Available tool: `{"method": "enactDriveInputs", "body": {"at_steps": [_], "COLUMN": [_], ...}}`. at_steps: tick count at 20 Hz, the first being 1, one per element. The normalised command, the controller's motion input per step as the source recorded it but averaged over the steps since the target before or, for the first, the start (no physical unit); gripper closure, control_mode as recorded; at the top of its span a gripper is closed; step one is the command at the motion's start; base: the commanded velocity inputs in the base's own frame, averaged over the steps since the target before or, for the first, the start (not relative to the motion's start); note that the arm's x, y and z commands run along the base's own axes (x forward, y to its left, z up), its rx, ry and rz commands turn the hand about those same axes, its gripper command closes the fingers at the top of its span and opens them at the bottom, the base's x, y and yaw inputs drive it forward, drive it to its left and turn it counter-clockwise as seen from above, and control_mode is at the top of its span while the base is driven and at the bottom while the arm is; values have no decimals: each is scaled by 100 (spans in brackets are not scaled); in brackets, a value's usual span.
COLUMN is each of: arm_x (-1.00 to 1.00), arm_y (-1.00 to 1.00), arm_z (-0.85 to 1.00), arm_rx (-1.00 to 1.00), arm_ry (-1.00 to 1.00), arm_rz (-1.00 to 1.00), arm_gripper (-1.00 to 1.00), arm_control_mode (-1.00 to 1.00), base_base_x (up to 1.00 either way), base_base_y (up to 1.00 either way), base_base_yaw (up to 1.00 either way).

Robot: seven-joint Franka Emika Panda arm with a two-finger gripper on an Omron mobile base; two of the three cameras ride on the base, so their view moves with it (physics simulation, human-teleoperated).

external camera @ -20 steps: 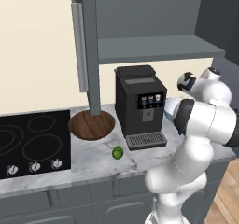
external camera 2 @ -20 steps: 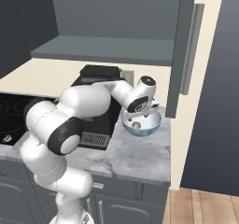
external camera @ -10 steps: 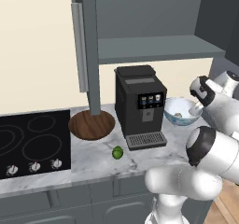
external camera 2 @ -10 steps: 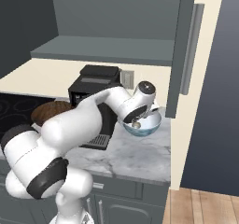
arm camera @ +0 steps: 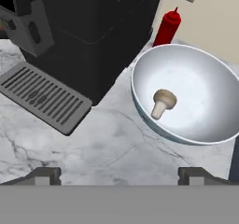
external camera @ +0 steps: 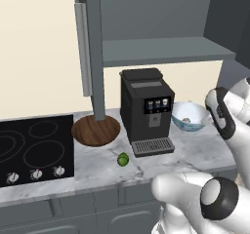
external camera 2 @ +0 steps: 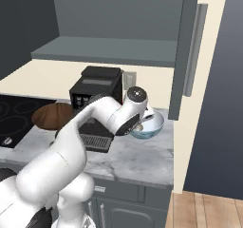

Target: Pick both bowls and place them on the counter. Then place the avocado in one bowl and place the mushroom in the other bowl.

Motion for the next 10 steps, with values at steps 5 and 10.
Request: {"method": "enactDriveInputs", "body": {"at_steps": [5, 10], "arm_x": [-57, -46], "arm_y": [28, 41], "arm_z": [18, 14], "arm_rx": [0, 0], "arm_ry": [0, 0], "arm_rz": [-19, -17], "arm_gripper": [-100, -100], "arm_control_mode": [-100, -100], "base_base_x": [0, 0], "base_base_y": [0, 0], "base_base_yaw": [0, 0]}}
